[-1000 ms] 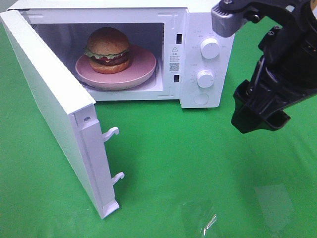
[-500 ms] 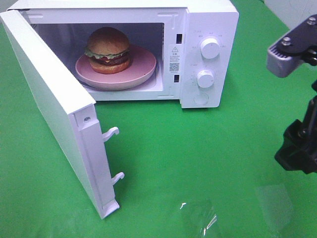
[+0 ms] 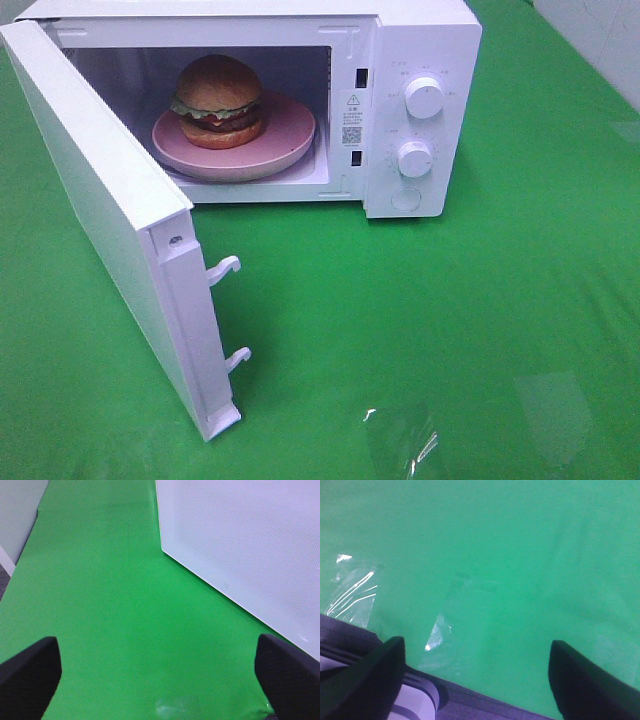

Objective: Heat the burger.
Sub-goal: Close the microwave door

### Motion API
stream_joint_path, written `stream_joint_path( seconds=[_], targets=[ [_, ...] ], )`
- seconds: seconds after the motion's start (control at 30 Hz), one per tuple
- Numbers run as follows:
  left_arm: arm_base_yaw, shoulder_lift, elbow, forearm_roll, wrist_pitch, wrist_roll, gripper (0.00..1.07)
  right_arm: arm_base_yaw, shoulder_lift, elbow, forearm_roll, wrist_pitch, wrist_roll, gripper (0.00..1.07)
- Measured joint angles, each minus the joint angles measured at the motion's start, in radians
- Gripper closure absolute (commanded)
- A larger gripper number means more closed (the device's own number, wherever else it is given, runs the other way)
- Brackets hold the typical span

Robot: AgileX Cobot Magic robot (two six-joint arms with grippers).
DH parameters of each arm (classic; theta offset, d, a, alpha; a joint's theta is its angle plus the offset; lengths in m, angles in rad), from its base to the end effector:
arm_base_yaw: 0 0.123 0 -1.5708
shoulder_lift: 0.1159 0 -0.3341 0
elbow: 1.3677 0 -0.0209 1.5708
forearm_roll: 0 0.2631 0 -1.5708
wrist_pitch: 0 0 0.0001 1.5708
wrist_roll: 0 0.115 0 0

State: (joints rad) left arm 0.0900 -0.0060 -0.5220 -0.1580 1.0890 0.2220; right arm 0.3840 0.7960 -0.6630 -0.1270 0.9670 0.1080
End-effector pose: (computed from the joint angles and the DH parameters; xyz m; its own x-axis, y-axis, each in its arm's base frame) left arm -0.0262 -0.0185 0.2770 -0.4397 0.1072 -0.8917 0.1010 0.9925 0.0695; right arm 0.1158 0.0339 0.2991 -0.7956 -0.2833 -0.5355 -0.2929 0.9536 -0.0692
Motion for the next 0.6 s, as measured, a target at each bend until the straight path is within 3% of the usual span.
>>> stream_joint_path(
  seconds=[0.27, 0.6],
  targets=[
    [0.000, 0.000, 0.000, 0.000, 0.000, 0.000, 0.09, -0.111, -0.266, 0.112, 0.005, -0.002, 0.022, 0.31],
    [0.000, 0.000, 0.000, 0.000, 0.000, 0.000, 0.09, -0.183, -0.487, 0.163, 0.015, 0.000, 0.022, 0.31]
  ],
)
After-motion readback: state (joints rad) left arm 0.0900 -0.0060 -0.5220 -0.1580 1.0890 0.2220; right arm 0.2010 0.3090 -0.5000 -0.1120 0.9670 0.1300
